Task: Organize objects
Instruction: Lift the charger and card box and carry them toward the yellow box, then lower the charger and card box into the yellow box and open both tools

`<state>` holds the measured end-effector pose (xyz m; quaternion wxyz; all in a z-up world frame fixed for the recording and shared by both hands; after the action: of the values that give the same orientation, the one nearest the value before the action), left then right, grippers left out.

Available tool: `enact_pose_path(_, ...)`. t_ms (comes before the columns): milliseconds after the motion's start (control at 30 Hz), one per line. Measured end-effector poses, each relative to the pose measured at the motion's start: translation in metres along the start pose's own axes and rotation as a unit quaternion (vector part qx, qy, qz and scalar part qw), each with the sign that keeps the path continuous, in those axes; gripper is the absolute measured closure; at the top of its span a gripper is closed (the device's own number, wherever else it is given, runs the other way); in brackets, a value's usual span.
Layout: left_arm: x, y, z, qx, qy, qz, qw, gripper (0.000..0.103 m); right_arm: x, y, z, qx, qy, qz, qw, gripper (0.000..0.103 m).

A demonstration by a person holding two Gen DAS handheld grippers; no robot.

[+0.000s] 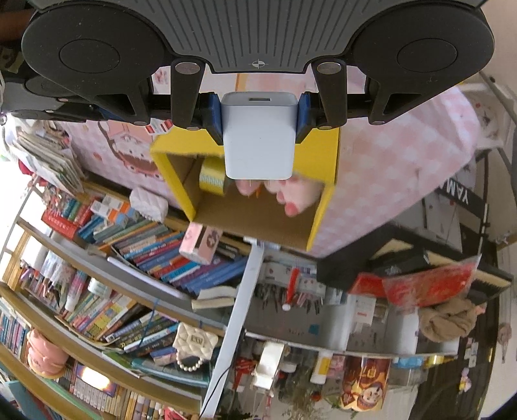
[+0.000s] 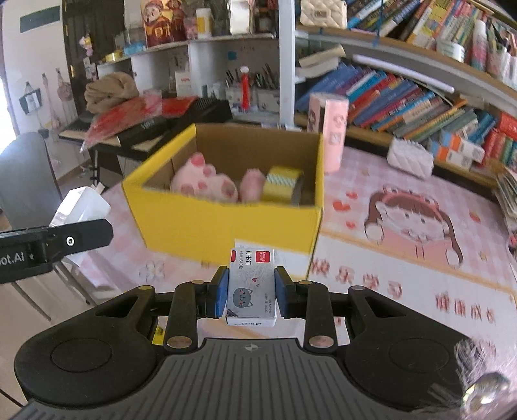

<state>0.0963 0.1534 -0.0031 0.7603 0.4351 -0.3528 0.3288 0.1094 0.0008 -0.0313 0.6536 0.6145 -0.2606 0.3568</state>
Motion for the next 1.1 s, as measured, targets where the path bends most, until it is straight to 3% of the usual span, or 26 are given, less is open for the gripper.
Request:
enact_pose_path(467, 0.042, -0.060, -0.010, 0.021, -0.009, 0.012, 0.9997, 0.062, 0.069, -0.054, 0.006, 0.016, 0.009, 0.032, 0.999, 0.075)
enact_pose_path(1100, 0.037, -0.141, -0.021, 0.046, -0.022, -0.050, 0.9975, 0.062, 0.082, -0.140, 0.009, 0.011, 0.082, 0.019, 0.996, 0.075)
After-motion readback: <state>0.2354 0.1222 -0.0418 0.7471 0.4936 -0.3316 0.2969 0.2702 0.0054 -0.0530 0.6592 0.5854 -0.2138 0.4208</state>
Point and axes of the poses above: each gripper's, at about its wrist camera, not at the fingertips, and y roughly against the way its jaws point, z to its right, x to its top, the point moved 8 cm from there along -y, roughly the way its jaws point, and after that the axes turned 14 degrees about -x, right-handed, at the moved point
